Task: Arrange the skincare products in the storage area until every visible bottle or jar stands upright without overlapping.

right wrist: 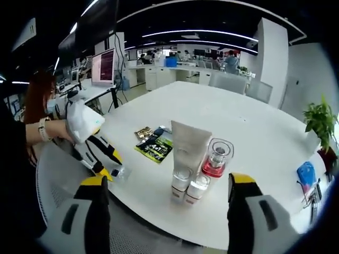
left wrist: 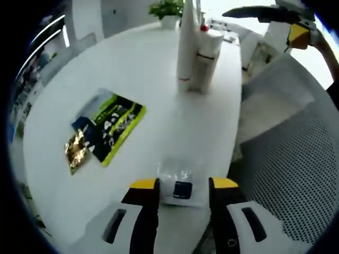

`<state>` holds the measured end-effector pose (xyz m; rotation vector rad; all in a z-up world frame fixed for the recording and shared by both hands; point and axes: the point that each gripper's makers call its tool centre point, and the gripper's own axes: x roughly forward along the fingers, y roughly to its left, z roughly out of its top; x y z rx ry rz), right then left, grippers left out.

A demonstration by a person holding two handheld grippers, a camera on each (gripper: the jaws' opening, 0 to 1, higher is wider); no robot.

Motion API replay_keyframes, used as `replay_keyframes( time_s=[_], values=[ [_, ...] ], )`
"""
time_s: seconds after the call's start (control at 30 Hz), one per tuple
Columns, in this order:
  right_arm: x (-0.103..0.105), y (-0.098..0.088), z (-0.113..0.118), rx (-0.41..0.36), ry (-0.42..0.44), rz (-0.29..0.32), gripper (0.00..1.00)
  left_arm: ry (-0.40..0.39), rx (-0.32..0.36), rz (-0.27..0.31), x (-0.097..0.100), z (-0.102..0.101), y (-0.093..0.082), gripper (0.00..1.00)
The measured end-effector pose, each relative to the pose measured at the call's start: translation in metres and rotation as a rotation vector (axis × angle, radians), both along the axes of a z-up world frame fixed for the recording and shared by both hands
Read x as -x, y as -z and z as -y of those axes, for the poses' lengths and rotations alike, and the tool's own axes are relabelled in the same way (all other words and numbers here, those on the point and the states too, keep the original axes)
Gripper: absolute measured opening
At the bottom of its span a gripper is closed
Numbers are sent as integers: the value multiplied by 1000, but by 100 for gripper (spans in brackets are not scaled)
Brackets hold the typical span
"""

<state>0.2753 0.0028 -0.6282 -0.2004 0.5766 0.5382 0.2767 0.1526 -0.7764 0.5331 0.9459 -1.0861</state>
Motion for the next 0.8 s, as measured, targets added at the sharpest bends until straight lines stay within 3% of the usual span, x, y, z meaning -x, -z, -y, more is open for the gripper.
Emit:
replay_keyframes(
  time_s=[0.43,0.8],
  values=[
    [-2,1,-56,-31,-96,-22,84,77,-10,43,-7,-5,6,25],
    [-11,6,-90,-39,-185,-50,79,45,-22,48,-27,-38,6,24]
  ],
)
